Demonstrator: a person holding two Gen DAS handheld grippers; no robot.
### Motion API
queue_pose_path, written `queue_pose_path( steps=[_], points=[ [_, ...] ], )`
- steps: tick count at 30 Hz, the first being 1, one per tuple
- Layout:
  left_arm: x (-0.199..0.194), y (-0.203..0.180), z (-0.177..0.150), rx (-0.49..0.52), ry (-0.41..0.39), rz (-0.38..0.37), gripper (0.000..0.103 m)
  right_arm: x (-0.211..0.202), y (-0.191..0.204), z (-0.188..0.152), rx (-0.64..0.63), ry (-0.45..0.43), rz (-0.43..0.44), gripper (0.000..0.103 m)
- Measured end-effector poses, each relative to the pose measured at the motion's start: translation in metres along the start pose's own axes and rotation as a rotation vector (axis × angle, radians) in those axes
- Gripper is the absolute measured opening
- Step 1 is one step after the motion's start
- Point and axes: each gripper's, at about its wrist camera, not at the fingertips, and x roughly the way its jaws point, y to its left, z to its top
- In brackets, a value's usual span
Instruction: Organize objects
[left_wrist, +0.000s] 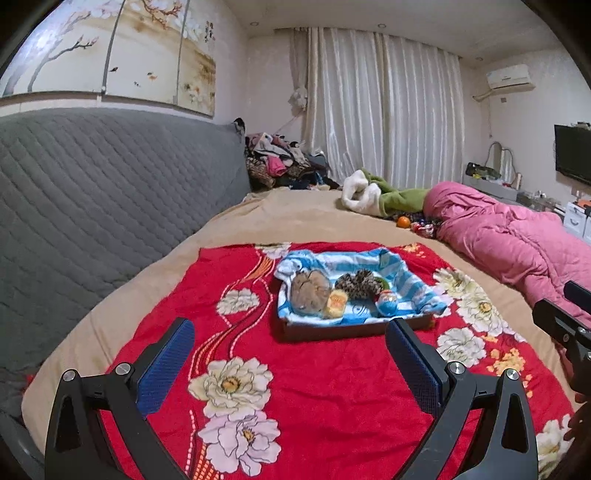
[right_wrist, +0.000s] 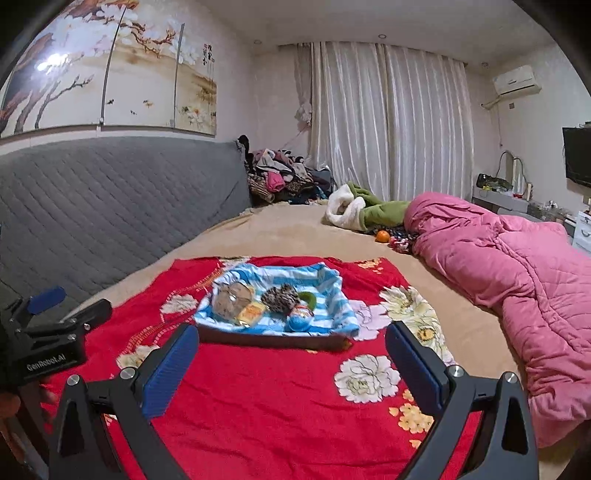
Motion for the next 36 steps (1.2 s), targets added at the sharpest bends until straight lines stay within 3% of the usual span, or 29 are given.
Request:
queue_pose_path(
  steps=[14, 23, 36],
  points=[
    [0.038, 0.001, -0.044, -0.050, 0.083, -0.043, 0.103, 0.025, -0.003, -0.048, -0.001, 0.038, -0.016, 0.102],
    [0.073, -0.008, -0.072, -0.039, 0.103, -0.035, 0.103, 0.054, -0.013, -0.087, 0.010, 0.087, -0.043, 0.102],
    [0.108, -0.016, -0.095, -0.010, 0.156, -0.009, 0.103, 0.085, -0.029, -0.113, 0.045, 0.152, -0.058, 0.102]
  ],
)
